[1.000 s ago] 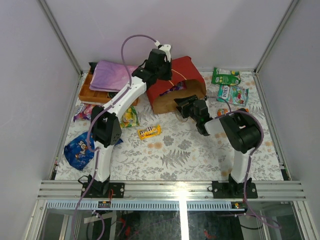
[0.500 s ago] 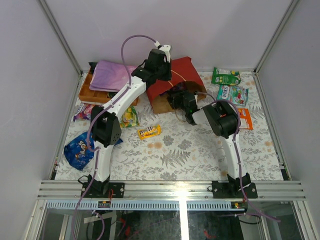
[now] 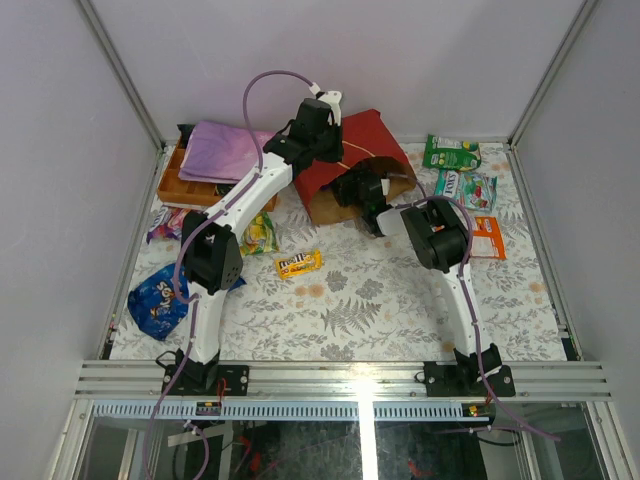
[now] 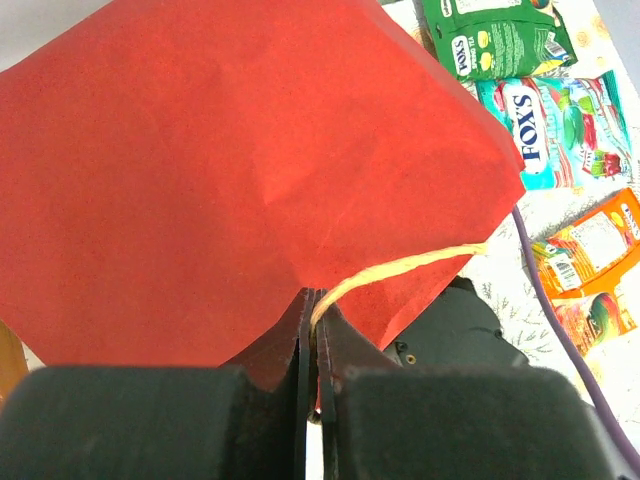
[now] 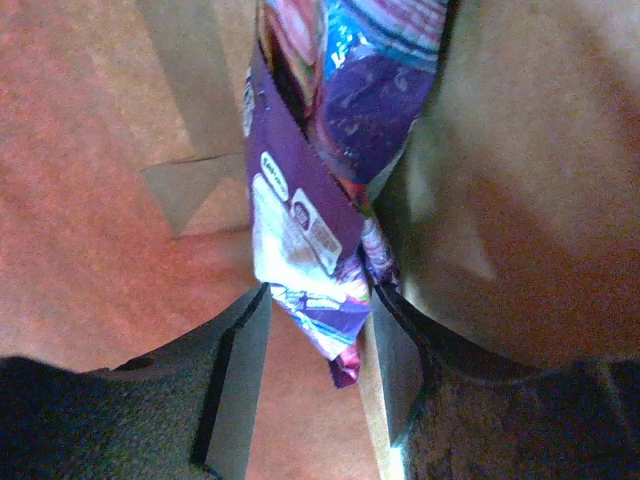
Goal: Take the snacks out of the paper bag
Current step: Take out the snack from the paper bag.
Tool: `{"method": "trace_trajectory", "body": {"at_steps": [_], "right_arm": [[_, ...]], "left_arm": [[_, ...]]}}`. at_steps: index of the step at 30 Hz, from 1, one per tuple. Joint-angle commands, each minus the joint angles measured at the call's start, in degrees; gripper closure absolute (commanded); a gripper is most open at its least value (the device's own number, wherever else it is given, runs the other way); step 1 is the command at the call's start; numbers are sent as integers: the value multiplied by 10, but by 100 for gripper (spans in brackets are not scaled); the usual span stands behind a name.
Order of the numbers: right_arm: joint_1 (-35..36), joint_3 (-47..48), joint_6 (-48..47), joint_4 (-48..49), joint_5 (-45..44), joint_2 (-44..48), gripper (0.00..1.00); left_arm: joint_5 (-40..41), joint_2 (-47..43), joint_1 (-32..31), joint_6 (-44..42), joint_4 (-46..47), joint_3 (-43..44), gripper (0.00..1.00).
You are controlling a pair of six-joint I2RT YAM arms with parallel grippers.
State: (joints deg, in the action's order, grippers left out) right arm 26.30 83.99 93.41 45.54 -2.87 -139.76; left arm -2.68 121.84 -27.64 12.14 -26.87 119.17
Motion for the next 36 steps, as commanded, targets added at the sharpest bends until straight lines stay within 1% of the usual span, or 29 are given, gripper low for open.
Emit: {"method": "trace_trajectory", "body": {"at_steps": [1,9,12,15,18,20,21,30,36], "right_arm": [[4,46,-15,-36,-27,-22,48],[4,90,-34,-70,-48,-39,49],[4,110,-40,-76,-53,-50,53],[4,130,-40,-69,-56,-58,66],[4,128,-44,-56,-59,-54,82],[3,118,-50,-42,-59,-46,98],[4,110,-52,-36,-60,-39,100],[5,-28,-73,61,-70,75,100],[4,-158,-113,111,-37,182,100]], "left_arm": [[-6,-22,4,-8,3,-7,100],[-9,-24,4,-8,3,-9,100],[-10,-25,4,-9,3,-9,100],[-8,-25,4,-11,2,-9,100],[-7,-27,5,-12,2,-9,100],[-6,-26,5,-13,2,-8,100],[-5,-26,5,-12,1,-7,100],[-3,-26,10,-10,-4,-3,100],[3,-30,15,-6,-5,-9,100]]}}
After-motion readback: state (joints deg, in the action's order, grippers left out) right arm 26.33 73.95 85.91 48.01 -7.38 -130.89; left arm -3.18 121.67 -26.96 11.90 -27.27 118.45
